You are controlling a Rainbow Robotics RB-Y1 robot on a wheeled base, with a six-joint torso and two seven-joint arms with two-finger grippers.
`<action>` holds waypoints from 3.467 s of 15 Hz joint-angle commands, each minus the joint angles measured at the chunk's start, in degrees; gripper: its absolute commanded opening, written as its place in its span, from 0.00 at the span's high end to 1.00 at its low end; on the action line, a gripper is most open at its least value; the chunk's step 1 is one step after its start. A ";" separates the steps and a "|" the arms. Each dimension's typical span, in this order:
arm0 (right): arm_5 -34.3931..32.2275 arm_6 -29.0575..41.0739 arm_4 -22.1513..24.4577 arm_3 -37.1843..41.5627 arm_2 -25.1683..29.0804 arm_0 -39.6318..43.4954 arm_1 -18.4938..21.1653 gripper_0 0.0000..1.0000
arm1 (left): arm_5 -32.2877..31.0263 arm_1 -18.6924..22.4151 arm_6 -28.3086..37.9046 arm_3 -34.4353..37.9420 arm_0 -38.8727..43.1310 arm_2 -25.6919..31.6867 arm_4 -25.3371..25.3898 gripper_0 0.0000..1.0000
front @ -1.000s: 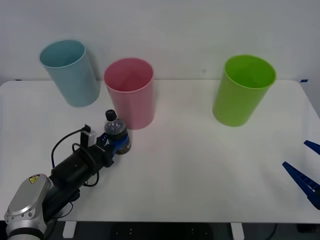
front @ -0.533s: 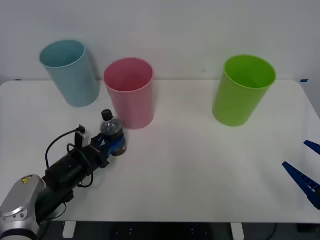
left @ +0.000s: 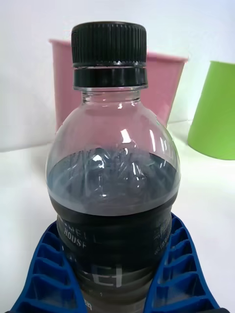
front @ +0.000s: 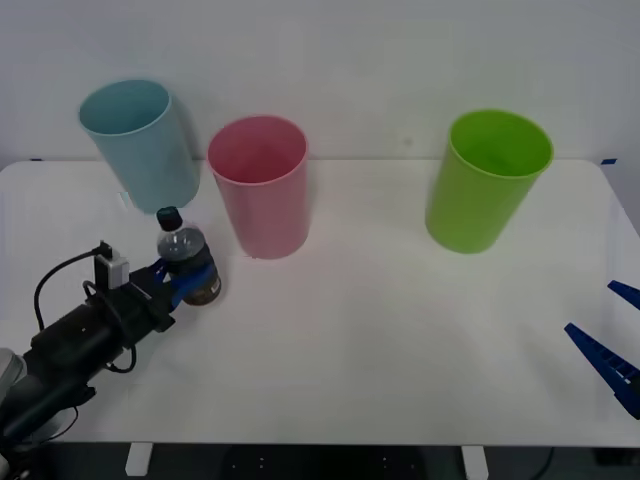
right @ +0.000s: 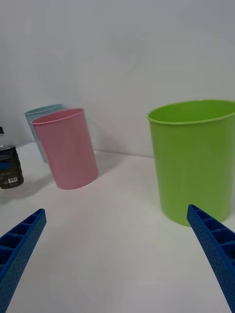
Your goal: Grasp the object on the table and drop it into the matching bin: aluminum can to the light blue bin, PET bottle to the pink bin.
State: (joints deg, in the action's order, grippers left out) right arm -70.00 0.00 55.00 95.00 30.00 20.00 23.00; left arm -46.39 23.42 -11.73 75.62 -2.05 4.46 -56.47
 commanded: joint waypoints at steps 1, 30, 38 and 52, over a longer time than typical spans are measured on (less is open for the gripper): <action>0.00 0.00 0.00 0.00 0.00 0.00 0.00 0.00 | -0.01 1.28 1.54 6.29 3.98 1.87 1.89 1.00; 0.00 0.00 0.00 0.00 0.00 0.00 0.00 0.00 | 7.11 4.88 29.66 8.67 -21.59 0.64 -6.38 1.00; 0.00 0.00 0.00 0.00 0.00 0.00 0.00 0.00 | 7.02 3.57 24.83 -3.81 -32.40 -5.07 -8.40 1.00; 0.00 0.00 0.00 0.00 0.00 0.00 0.00 0.00 | 7.55 1.02 23.60 -5.66 -33.98 -4.46 -10.68 0.00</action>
State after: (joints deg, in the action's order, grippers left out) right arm -70.00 0.00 55.00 95.00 30.00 20.00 23.00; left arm -38.81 24.42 11.91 69.91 -36.05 -0.02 -67.15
